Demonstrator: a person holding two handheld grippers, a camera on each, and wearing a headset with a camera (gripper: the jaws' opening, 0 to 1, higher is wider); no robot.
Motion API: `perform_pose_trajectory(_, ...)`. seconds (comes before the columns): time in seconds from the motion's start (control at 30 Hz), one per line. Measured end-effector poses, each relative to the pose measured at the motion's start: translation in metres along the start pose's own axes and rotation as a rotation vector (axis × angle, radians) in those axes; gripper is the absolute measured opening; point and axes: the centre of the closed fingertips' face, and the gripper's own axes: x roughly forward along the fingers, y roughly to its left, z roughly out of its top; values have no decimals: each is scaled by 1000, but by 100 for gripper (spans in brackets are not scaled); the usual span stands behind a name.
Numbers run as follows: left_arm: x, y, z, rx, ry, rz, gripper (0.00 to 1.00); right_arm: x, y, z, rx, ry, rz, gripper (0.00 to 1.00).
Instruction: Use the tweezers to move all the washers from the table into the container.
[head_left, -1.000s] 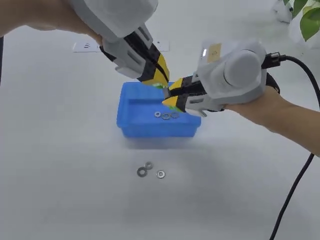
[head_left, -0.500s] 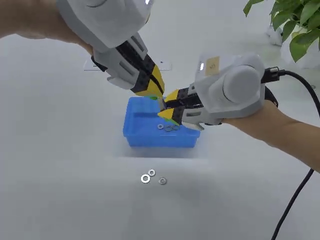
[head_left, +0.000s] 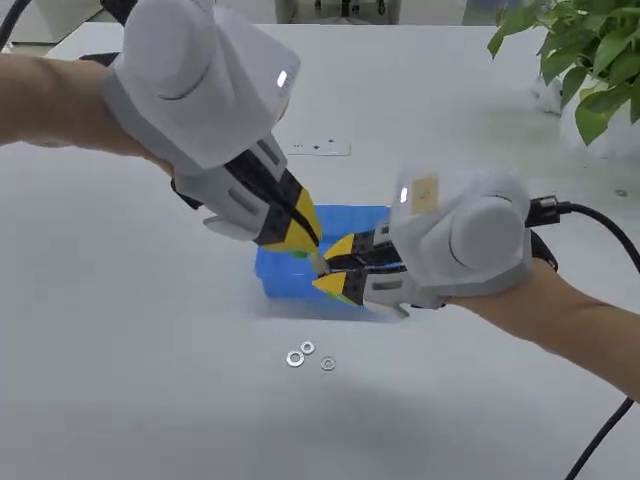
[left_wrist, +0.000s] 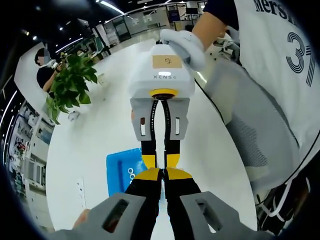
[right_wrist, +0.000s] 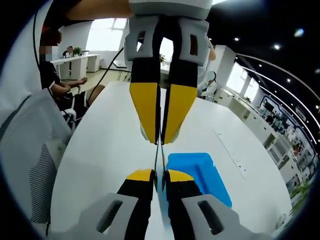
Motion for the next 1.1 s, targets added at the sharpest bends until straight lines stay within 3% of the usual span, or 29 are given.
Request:
perform_pose_trajectory(0.57,18,-36,-10,-73,-14,-50,6,8,42,-20,53,3,96,11)
perform_pose_trajectory(1.1,30,-47,-17,-116,-14,-85,6,18,57,-32,77,7,133,11)
